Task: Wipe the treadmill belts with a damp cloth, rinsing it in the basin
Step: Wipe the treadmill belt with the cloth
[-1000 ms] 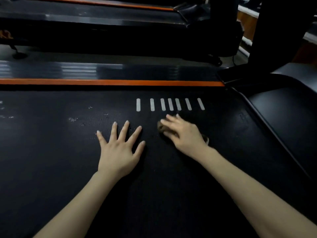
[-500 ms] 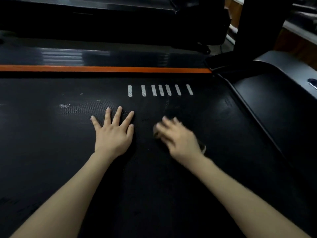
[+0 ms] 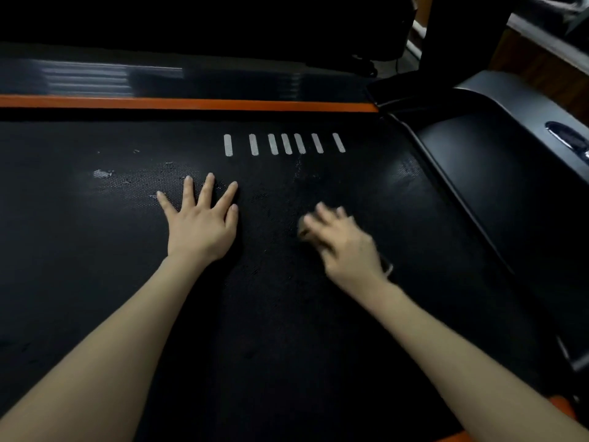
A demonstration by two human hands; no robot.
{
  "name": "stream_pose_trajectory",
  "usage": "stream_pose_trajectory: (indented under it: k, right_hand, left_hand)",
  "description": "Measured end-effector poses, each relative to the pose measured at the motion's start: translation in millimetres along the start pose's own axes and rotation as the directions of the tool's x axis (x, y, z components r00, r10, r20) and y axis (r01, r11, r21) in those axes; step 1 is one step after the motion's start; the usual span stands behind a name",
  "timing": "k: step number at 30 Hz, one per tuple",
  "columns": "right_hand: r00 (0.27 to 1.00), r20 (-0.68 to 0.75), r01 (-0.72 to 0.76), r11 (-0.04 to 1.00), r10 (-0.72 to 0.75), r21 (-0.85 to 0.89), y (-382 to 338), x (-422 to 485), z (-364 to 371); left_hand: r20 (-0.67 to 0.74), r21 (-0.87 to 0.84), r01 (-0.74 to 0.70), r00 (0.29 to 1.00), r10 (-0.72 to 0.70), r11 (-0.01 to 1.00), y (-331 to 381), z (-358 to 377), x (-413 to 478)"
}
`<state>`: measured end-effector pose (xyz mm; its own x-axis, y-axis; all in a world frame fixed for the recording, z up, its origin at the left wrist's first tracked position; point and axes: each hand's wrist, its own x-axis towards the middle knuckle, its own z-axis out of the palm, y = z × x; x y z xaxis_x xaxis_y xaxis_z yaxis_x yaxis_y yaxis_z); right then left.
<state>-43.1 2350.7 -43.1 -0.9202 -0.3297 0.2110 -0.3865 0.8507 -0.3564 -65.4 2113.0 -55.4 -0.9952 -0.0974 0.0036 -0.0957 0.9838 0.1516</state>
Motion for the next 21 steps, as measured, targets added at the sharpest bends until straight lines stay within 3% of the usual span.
stream_pose_trajectory:
  k: [4,6,7,9,11,13,16,19,21]
  right_hand:
    - [0.931,0.164,0.323,0.945,-0.326,0.047,-21,-60,-7]
    - [0.915,0.181,0.36,0.932,-0.359,0.028,3,-64,-18]
    - [0.943,0.154,0.297,0.955,-0.295,0.013,18,-60,-23]
    - [0.999,0.03,0.019,0.999,-0.02,0.041,42,-42,-34]
    - [0.965,-0.065,-0.251,0.966,0.255,0.07,49,-27,-38]
    - [0.947,-0.085,-0.302,0.95,0.309,0.077,31,-30,-32]
    - [0.998,0.015,-0.055,0.994,0.054,0.095,-21,-74,-14]
    - [0.966,0.153,0.19,0.974,-0.208,0.125,-56,-119,-13]
    - [0.943,0.199,0.249,0.961,-0.269,0.117,-44,-127,-22]
  left_hand:
    - [0.009,0.013,-0.014,1.0,0.014,1.0,-2,0,0]
    - [0.011,0.006,-0.025,1.0,0.025,1.0,-3,0,1]
    - [0.013,0.002,-0.028,1.0,0.028,1.0,-3,0,1]
    - [0.015,-0.011,-0.023,1.0,0.023,1.0,-2,-3,-4]
    - [0.001,-0.049,-0.025,1.0,0.025,0.999,-1,-4,-22]
    - [-0.018,-0.07,-0.071,0.997,0.07,0.995,2,-4,-54]
    - [0.015,-0.019,-0.138,0.99,0.139,0.99,6,-1,-97]
    - [0.029,0.013,-0.143,0.989,0.142,0.99,2,0,-110]
    - [0.014,0.03,-0.159,0.987,0.158,0.987,-2,1,-112]
